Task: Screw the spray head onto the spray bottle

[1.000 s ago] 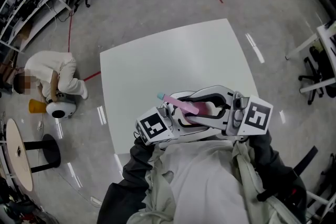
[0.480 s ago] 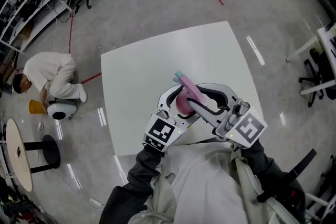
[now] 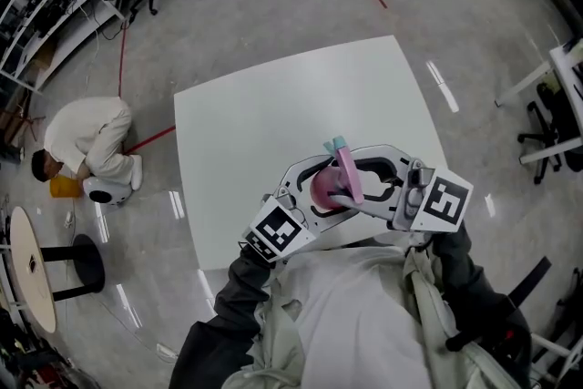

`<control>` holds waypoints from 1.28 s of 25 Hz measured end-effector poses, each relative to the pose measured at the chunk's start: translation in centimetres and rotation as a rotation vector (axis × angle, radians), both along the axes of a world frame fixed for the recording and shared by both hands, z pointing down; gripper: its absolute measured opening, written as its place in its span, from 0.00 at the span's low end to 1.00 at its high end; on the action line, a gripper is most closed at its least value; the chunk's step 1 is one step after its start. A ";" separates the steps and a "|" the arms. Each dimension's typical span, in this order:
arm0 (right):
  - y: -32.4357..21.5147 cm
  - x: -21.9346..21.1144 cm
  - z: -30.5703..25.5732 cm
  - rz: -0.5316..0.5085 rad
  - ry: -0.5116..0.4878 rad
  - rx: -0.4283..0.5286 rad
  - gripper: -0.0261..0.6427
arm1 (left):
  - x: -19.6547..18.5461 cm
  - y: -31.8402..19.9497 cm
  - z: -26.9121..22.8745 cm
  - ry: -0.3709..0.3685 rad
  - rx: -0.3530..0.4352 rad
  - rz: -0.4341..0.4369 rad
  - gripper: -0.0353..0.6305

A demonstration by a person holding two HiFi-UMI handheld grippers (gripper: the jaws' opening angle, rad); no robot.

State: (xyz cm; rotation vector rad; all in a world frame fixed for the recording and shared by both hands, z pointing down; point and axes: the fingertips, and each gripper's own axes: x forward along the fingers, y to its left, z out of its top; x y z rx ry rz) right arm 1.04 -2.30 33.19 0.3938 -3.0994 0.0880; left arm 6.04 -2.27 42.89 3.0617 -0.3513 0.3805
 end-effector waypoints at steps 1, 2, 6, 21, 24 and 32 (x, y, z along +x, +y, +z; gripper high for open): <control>-0.3 0.4 -0.4 -0.004 -0.036 0.002 0.25 | 0.3 -0.2 -0.4 0.023 -0.014 0.003 0.69; -1.2 1.0 -0.8 0.027 -0.072 0.001 0.25 | 0.5 -0.9 -0.8 0.045 -0.029 -0.021 0.69; -5.3 2.7 0.0 0.271 -0.098 -0.049 0.24 | 0.8 -4.2 0.2 0.001 -0.027 -0.242 0.69; -8.6 5.0 8.2 0.481 -0.145 -0.099 0.24 | -7.3 -1.3 8.5 0.152 -0.092 -0.417 0.69; -9.6 5.1 11.6 0.571 -0.108 -0.038 0.24 | -9.5 -1.6 9.5 0.156 -0.072 -0.561 0.29; -8.7 -1.5 16.8 0.476 0.146 0.180 0.24 | -10.6 -3.1 10.4 0.170 -0.083 -0.648 0.06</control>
